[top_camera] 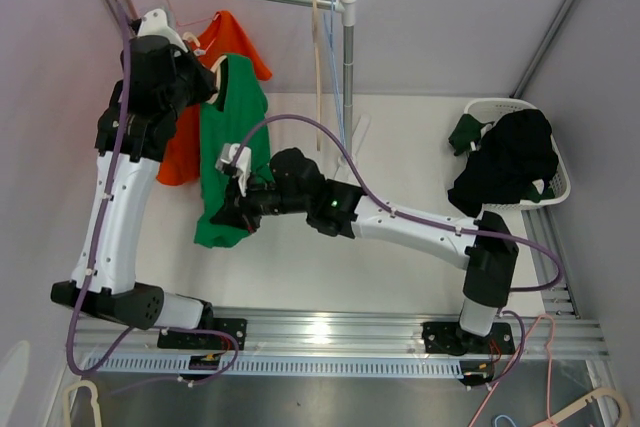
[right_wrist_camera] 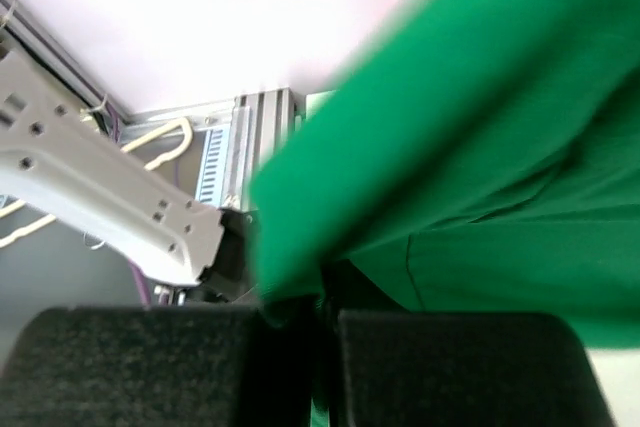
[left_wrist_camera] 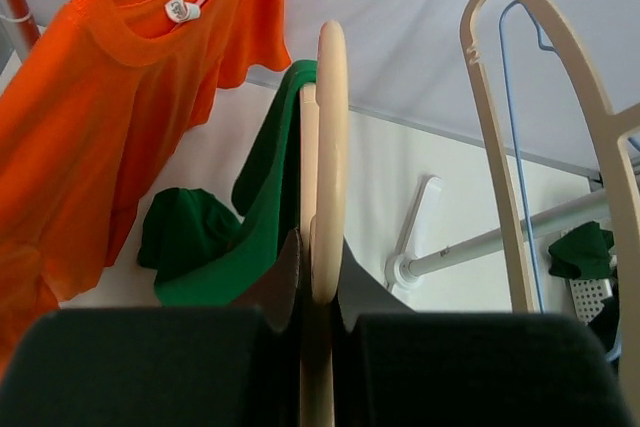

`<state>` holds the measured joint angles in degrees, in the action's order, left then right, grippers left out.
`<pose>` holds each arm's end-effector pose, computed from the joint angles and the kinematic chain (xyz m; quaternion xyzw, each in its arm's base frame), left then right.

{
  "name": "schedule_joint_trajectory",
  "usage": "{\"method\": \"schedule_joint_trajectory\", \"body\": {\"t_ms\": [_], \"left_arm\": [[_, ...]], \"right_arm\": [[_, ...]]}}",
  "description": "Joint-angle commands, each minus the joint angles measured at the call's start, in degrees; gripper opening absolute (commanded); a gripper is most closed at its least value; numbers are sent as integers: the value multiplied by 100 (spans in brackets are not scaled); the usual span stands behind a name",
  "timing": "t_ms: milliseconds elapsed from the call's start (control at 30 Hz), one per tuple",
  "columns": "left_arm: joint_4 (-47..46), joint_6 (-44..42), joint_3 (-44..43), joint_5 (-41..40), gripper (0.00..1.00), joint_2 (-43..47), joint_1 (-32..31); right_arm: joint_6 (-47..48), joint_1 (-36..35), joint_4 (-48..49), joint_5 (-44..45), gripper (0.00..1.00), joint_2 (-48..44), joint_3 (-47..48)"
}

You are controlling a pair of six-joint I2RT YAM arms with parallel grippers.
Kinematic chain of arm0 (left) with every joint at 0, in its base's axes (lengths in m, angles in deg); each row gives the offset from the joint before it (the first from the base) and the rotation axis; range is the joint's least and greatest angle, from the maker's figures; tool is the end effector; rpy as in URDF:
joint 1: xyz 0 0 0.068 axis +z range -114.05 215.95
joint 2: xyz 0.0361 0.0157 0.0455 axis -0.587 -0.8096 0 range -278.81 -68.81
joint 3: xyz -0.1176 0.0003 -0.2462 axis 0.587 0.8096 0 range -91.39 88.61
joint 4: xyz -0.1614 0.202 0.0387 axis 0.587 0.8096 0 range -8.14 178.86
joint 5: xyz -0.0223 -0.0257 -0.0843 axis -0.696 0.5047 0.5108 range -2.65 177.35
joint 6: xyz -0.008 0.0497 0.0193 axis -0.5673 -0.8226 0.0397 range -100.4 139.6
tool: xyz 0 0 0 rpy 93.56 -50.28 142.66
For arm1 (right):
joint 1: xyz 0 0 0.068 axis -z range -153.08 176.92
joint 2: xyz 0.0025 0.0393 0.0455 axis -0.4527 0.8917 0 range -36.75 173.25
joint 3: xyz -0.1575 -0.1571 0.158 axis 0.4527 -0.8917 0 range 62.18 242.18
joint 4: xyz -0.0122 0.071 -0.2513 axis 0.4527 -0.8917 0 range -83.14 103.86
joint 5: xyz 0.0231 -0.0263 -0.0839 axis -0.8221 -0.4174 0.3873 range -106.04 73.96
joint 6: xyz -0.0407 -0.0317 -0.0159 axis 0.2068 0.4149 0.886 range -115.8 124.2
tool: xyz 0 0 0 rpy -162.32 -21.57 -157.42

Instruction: Remove the t-shirt from the hanger

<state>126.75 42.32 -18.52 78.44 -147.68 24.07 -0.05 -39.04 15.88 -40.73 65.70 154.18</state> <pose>0.2565 -0.0483 0.5101 -0.1219 0.7915 -0.1176 0.5872 0.1632 0.4024 0.3703 -0.4992 0.5633 0.4994 0.4290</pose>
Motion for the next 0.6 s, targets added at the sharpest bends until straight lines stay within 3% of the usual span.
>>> {"method": "schedule_joint_trajectory", "body": {"t_ms": [0, 367, 567], "left_arm": [[-805, 259, 34, 29, 1, -312, -25], [-1386, 286, 254, -392, 1, -1077, -25], [-685, 189, -876, -113, 1, -1315, 10]], "right_arm": [[91, -374, -43, 166, 0, -515, -217], [-49, -1964, -905, 614, 0, -1491, -1237], [-331, -1852, -1044, 1211, 0, -1387, -1897]]}}
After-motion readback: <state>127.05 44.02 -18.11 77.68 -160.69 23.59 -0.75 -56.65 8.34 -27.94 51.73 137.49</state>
